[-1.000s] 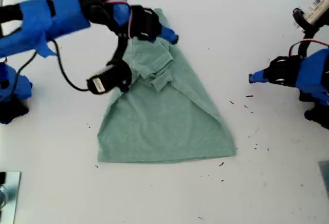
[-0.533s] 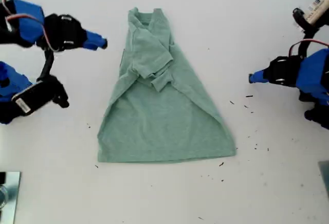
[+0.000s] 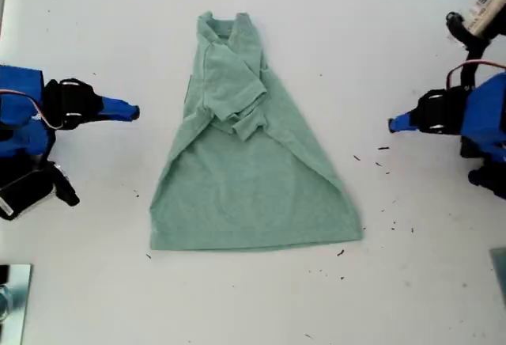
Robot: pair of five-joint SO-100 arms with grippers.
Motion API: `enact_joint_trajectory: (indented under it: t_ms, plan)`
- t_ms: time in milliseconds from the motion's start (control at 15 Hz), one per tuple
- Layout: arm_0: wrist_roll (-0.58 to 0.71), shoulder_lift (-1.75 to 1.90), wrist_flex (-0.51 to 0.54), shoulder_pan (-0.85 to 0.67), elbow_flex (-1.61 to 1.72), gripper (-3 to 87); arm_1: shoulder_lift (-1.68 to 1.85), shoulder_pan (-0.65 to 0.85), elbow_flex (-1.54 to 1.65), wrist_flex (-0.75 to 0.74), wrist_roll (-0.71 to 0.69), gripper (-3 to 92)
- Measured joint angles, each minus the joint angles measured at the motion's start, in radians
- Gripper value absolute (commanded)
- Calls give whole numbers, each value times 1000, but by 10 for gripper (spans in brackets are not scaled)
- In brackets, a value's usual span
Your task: Fold t shirt
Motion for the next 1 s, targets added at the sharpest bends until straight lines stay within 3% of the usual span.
enact_joint_trajectory:
  t_ms: [200, 267, 333, 733, 1000]
  plan:
    - [-2, 25, 3, 14, 14, -1, -595, -147, -627, 216, -89, 49]
    - [-2, 26, 3, 14, 14, -2, -742, -206, -815, 262, -120, 315]
    - [-2, 26, 3, 14, 14, -2, -842, -259, -953, 278, -135, 347]
    - [5, 26, 3, 14, 14, -2, -1101, -397, -1097, 270, -112, 360]
    - [9, 29, 3, 14, 14, -2, -1250, -495, -904, 9, -44, 309]
